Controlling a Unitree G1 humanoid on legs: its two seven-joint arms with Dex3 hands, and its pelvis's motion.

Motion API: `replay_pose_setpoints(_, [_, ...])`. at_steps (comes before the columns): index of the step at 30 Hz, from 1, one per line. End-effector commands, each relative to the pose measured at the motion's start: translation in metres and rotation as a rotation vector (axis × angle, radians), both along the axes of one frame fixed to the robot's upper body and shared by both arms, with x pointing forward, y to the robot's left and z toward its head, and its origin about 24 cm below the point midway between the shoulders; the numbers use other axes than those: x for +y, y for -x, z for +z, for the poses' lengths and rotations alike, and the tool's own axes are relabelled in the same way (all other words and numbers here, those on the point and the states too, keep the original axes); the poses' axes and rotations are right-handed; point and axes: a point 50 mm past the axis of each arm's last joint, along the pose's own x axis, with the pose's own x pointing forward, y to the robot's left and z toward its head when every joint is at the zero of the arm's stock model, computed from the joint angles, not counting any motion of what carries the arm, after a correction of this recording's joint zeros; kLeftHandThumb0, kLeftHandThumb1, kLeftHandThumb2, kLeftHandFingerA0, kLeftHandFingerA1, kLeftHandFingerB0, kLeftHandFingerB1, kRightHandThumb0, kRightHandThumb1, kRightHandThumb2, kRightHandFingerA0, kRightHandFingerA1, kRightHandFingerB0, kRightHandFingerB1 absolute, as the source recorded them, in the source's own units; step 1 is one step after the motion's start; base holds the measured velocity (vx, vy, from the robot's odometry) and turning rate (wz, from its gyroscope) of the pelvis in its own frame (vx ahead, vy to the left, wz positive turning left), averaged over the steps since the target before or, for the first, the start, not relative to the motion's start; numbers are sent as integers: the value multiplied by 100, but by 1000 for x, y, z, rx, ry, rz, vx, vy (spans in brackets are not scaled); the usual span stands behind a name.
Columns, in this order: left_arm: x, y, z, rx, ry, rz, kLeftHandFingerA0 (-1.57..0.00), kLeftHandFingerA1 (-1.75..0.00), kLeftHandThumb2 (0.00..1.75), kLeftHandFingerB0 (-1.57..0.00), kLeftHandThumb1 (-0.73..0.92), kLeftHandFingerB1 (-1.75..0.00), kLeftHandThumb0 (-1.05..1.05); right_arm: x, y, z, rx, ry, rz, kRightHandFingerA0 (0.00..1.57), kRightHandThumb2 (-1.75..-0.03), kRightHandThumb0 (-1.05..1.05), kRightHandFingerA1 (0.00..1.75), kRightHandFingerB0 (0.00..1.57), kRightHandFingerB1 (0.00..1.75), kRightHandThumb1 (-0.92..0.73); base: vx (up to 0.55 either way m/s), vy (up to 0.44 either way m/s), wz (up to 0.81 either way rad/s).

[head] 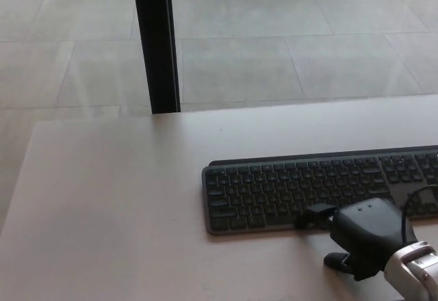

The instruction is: The robot uses its right fingers to click on the space key of the black keyboard placed on the center of the white desk.

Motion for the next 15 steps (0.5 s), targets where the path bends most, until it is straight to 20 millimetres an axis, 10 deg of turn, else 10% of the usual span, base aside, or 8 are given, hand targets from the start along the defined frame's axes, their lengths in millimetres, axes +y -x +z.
replay_pose_setpoints(1, [5,1,5,-18,-26,17,-70,-76,61,-65,70,-58,-54,-19,-11,18,190,-220,-155,90,-58,-42,113,59,43,-61,0,0,0])
replay_pose_setpoints(15, [6,4,5,-12,-29,24,-71,-81,61,-66,71,-61,-53,-78,-33,142,124,-995,-308,91,-58,-37,90,58,42,-62,0,0,0])
